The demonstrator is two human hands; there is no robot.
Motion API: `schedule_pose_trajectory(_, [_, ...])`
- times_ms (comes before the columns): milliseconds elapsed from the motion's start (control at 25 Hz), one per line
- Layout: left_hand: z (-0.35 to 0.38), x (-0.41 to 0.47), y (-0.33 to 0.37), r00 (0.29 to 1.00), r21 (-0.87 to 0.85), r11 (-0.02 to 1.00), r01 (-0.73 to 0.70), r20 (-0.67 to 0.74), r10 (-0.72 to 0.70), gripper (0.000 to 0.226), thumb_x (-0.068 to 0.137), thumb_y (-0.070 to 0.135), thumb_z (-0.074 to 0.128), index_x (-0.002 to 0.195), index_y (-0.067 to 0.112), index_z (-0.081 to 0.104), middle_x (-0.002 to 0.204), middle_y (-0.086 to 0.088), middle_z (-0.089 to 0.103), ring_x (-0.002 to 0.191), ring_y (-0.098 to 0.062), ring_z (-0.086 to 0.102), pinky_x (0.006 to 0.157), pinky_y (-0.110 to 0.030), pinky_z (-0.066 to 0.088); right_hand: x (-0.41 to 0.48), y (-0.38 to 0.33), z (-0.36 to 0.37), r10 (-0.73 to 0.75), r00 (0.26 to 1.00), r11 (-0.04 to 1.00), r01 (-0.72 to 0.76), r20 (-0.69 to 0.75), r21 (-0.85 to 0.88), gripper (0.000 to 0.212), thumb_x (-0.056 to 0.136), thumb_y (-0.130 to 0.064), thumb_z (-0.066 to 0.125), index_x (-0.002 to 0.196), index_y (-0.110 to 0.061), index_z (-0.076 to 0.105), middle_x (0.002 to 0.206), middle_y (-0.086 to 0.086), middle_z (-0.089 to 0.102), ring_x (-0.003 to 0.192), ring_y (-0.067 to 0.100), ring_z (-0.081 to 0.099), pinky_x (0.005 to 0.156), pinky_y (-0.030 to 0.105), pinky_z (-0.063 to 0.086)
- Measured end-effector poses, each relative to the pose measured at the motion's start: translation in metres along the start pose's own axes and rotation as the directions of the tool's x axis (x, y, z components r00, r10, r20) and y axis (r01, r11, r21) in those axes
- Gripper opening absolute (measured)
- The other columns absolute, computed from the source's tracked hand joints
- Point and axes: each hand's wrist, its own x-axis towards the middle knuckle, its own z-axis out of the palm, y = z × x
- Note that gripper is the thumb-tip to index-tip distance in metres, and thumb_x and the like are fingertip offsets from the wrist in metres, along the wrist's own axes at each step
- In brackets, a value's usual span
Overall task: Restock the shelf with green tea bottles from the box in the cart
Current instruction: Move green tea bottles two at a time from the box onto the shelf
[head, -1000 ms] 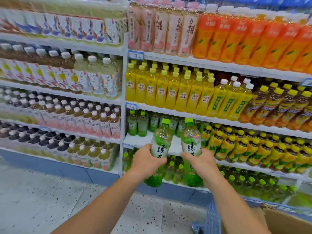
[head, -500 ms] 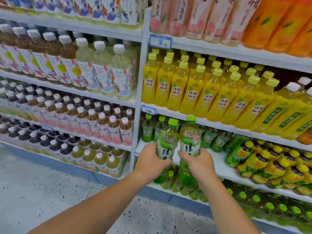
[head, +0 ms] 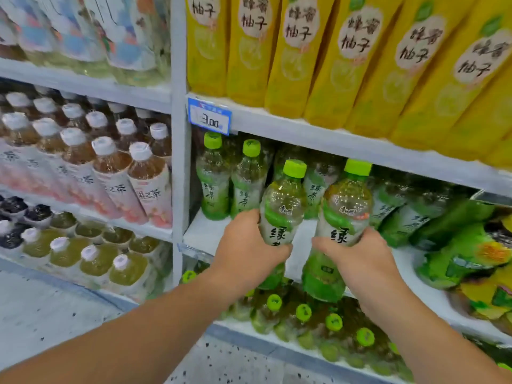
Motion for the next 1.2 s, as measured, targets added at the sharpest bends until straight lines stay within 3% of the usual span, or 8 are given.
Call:
schedule_pose_trajectory(160, [0.020,0.025,-0.022,0.996,-0.002,0.997,-0.082,-0.043,0.082,0.034,0.071,0.029,0.086,0.098,0.027,0.065,0.086,0.013,0.070,0.075,0.004,0.065,0.065,-0.020,0.055,0.040,0.026,0.022,-0.093,0.995,0.994,0.094,-0.025,0.048,0.025,0.075,-0.024,0.082,0.097,-0.021,0.069,0.080,-0.006,0.074,0.071,0.012,0.070,0.071,0.036,0.060])
schedule_pose_trajectory(320, [0.034,0.038,-0.037,0.983,-0.075,0.984,-0.163,-0.095,0.156,0.034,0.074,0.025,0.087,0.099,0.028,0.063,0.087,0.015,0.070,0.079,0.009,0.064,0.064,-0.009,0.051,0.062,0.051,0.036,-0.162,0.984,0.978,0.171,-0.080,0.121,0.036,0.076,-0.023,0.082,0.109,-0.021,0.068,0.088,-0.011,0.074,0.074,0.003,0.070,0.068,0.026,0.055])
schedule_pose_trajectory(440, [0.041,0.043,-0.044,0.965,-0.097,0.967,-0.235,-0.141,0.221,0.037,0.076,0.024,0.086,0.097,0.035,0.057,0.091,0.016,0.067,0.085,0.010,0.062,0.067,-0.004,0.046,0.068,0.062,0.046,-0.253,0.962,0.950,0.268,-0.106,0.160,0.045,0.078,-0.019,0.080,0.119,-0.023,0.062,0.101,-0.010,0.073,0.087,0.001,0.069,0.078,0.028,0.057])
schedule_pose_trajectory(600, [0.046,0.050,-0.052,0.960,-0.115,0.959,-0.260,-0.138,0.243,0.041,0.078,0.021,0.085,0.110,0.028,0.061,0.099,0.014,0.068,0.091,0.006,0.065,0.075,-0.012,0.053,0.073,0.071,0.053,-0.307,0.946,0.930,0.322,-0.106,0.179,0.055,0.080,-0.020,0.080,0.128,-0.025,0.054,0.111,-0.012,0.070,0.095,-0.004,0.067,0.084,0.023,0.057])
schedule_pose_trajectory(760, [0.051,0.043,-0.075,0.977,-0.071,0.977,-0.199,-0.092,0.192,0.050,0.078,0.024,0.085,0.121,0.032,0.061,0.110,0.019,0.062,0.102,0.009,0.059,0.085,-0.006,0.047,0.069,0.092,0.044,-0.288,0.958,0.955,0.288,-0.010,0.073,0.062,0.075,-0.029,0.085,0.125,-0.034,0.048,0.116,-0.021,0.061,0.099,-0.015,0.058,0.079,0.005,0.045])
schedule_pose_trajectory(920, [0.060,0.035,-0.095,0.972,-0.039,0.988,-0.151,-0.188,0.141,0.059,0.078,0.032,0.085,0.133,0.024,0.063,0.116,0.012,0.053,0.108,0.004,0.054,0.099,-0.015,0.048,0.062,0.116,0.041,-0.292,0.956,0.955,0.291,-0.005,-0.061,0.051,0.076,-0.034,0.084,0.115,-0.040,0.051,0.108,-0.023,0.061,0.100,-0.008,0.057,0.083,0.014,0.046])
schedule_pose_trajectory(1080, [0.066,0.038,-0.095,0.967,-0.110,0.989,-0.096,-0.245,0.066,0.055,0.076,0.034,0.086,0.126,0.025,0.065,0.116,0.010,0.066,0.109,-0.002,0.062,0.099,-0.029,0.054,0.074,0.117,0.047,-0.318,0.947,0.947,0.316,-0.033,-0.056,0.046,0.079,-0.031,0.082,0.118,-0.034,0.057,0.108,-0.021,0.063,0.099,-0.010,0.057,0.080,0.007,0.042])
schedule_pose_trajectory(1200, [0.066,0.045,-0.092,0.960,-0.122,0.989,-0.087,-0.276,0.051,0.048,0.077,0.031,0.086,0.121,0.023,0.069,0.112,0.008,0.067,0.105,-0.007,0.065,0.096,-0.034,0.056,0.086,0.114,0.053,-0.325,0.945,0.945,0.322,-0.047,-0.061,0.048,0.079,-0.032,0.081,0.122,-0.030,0.059,0.110,-0.015,0.065,0.100,-0.005,0.058,0.081,0.012,0.043])
